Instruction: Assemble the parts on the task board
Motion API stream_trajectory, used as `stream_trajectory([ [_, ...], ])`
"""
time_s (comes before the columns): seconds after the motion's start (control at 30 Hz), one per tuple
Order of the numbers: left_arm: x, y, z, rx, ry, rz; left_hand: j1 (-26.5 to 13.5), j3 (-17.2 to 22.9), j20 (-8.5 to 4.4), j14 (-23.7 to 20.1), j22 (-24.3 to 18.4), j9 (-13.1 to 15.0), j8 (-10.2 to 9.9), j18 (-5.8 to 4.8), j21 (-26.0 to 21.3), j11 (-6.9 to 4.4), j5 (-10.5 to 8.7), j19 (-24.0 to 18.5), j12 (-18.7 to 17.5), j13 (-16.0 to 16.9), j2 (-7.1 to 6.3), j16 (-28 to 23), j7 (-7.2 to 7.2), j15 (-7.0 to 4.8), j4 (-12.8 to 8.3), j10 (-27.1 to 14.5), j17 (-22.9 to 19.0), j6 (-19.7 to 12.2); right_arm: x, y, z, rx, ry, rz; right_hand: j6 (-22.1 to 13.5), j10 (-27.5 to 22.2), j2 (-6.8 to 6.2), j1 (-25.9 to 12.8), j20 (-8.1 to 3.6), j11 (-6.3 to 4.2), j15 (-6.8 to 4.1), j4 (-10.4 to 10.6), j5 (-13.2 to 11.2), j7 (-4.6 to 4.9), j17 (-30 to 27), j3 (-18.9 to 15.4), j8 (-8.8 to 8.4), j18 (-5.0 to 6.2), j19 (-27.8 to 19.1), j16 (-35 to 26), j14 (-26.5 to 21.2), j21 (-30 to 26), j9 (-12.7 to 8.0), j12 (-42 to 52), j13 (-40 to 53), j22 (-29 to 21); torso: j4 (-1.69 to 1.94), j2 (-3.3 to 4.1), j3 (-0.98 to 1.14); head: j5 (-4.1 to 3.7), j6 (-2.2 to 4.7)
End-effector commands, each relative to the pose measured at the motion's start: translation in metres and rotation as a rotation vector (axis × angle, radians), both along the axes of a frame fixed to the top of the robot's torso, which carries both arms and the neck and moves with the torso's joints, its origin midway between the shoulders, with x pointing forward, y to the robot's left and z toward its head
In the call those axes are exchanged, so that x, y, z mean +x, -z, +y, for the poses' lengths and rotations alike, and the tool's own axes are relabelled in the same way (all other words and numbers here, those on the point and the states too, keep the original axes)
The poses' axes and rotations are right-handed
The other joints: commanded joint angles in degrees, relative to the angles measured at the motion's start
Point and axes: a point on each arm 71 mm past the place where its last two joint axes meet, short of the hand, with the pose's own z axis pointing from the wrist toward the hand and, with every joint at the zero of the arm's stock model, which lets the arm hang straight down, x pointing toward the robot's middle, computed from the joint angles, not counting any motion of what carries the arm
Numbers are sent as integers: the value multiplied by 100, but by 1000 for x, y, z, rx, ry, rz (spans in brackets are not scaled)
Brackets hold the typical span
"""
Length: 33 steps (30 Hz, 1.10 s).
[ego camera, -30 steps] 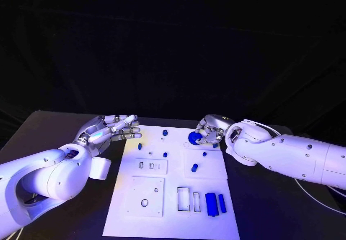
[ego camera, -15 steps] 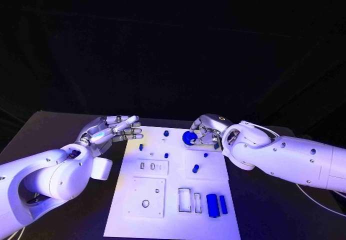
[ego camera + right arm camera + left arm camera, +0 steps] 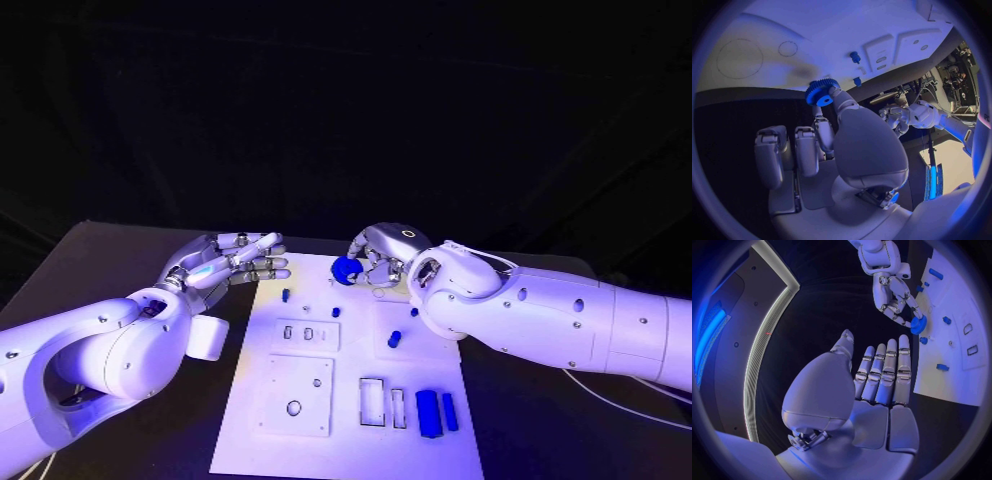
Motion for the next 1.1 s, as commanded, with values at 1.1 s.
stream_trajectory([
  [1.1,0,-1,-4,-11,25,-2,-1,5,-11,42,-5,-8,-25,29,26,18,16,41,-19,-5,72,-33,22,0,-39,-4,-8,-16,9,25,34,-52,-19,46,-252,-142,-225,-259,62,152,73,200,-437,77,936,58,-366,-80,610,21,469,21,-128,-149,-152,1508,-11,1,8,37,-45],
])
